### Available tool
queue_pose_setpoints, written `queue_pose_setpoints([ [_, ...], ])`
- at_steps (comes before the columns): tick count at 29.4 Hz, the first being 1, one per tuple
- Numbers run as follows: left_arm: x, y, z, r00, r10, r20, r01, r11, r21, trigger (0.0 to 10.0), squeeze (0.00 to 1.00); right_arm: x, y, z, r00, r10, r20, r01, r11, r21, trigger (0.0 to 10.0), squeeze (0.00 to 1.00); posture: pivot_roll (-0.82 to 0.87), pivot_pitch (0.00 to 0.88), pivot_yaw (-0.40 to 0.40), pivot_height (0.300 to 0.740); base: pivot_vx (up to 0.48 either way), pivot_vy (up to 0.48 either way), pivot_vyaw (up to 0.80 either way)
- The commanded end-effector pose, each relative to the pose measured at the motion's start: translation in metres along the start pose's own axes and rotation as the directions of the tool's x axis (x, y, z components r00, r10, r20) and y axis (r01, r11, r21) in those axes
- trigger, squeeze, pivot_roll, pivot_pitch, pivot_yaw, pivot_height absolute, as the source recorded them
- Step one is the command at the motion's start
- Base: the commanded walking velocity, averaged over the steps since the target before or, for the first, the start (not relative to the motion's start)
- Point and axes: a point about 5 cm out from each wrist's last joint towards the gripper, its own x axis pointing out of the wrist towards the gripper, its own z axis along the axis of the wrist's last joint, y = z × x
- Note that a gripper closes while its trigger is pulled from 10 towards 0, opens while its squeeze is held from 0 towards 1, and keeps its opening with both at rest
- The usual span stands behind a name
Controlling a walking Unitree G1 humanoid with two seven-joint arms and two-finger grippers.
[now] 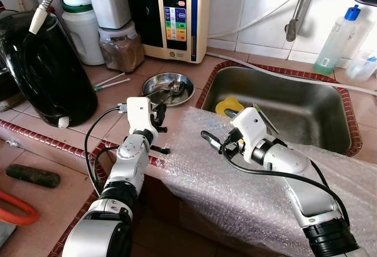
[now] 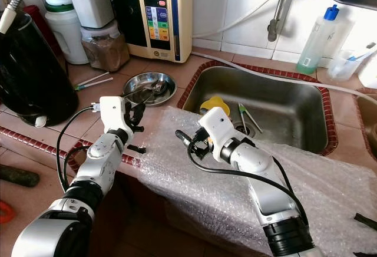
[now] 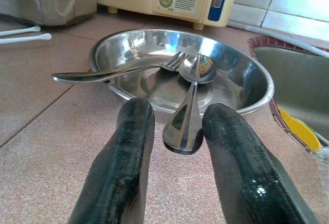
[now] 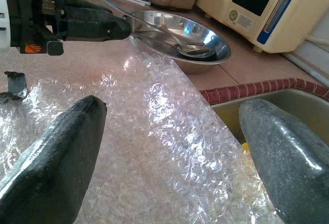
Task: Kitchen organization
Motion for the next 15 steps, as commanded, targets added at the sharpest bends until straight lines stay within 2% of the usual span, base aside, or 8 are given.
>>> queue_pose_setpoints([
  [1, 0.0024, 0.001, 0.0041, 1.0, 0.003, 0.009, -0.003, 1.0, 0.008, 0.0, 0.0, -0.0019, -0.002, 0.0053, 1.0, -0.005, 0.014, 0.005, 1.0, -0.012, 10.0, 0.0, -0.09, 0.0, 0.049, 0.74, 0.0, 0.0, 0.0],
  [15, 0.002, 0.0031, 0.0056, 1.0, 0.008, 0.02, -0.008, 1.0, 0.001, 0.0, 0.0, -0.0004, -0.003, 0.0054, 1.0, -0.005, 0.015, 0.005, 1.0, -0.014, 10.0, 0.0, -0.09, 0.0, 0.047, 0.74, 0.0, 0.0, 0.0],
])
